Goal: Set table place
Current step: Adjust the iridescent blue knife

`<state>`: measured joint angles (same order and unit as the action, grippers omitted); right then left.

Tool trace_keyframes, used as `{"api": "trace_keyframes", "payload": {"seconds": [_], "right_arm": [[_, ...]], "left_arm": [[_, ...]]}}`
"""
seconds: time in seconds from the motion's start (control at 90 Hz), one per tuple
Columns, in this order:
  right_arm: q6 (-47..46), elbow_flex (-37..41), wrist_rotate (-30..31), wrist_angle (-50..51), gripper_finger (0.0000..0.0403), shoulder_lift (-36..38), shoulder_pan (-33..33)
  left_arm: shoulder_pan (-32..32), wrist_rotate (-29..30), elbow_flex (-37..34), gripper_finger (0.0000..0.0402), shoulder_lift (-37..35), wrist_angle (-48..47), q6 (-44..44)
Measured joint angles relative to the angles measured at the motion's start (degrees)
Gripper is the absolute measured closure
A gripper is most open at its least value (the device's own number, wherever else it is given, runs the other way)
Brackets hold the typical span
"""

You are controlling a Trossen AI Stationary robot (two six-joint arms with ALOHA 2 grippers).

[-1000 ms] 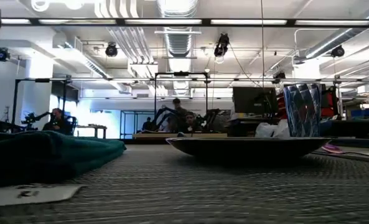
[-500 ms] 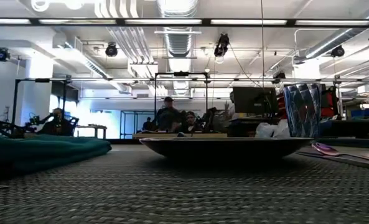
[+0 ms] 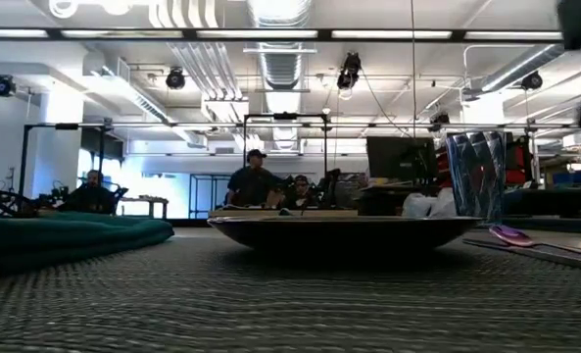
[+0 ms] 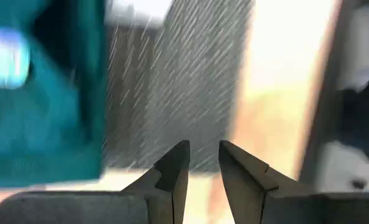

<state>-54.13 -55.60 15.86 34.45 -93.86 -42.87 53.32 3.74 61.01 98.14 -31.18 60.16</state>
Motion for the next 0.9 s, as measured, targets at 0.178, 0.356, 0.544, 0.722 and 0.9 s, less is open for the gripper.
{"api": "trace_keyframes", "payload": {"seconds": [0.178,0.356,0.544,0.722,0.9], "right_arm": [[6.36,1.82,4.4,-0.15,0.0403,-0.33,9.41],[10.32,2.56,0.24,0.88,0.0403,-0.14,14.55],[10.6,3.01,-2.65,0.44,0.0403,-1.34,14.46],[10.73,3.05,-2.63,-2.26,0.0403,-2.84,14.53],[11.3,3.27,-2.58,-2.23,0.0403,-2.87,14.53]], "left_arm": [[-0.11,2.81,-0.36,0.0326,-0.54,-0.23,-0.54],[-0.04,1.25,-0.35,0.0326,1.96,0.4,0.81],[-0.04,1.1,-0.24,0.0326,4.04,1.81,0.47],[-0.04,1.12,-0.26,0.0326,4.14,1.9,0.4],[-0.04,1.12,-0.26,0.0326,4.14,2.14,0.37]]}}
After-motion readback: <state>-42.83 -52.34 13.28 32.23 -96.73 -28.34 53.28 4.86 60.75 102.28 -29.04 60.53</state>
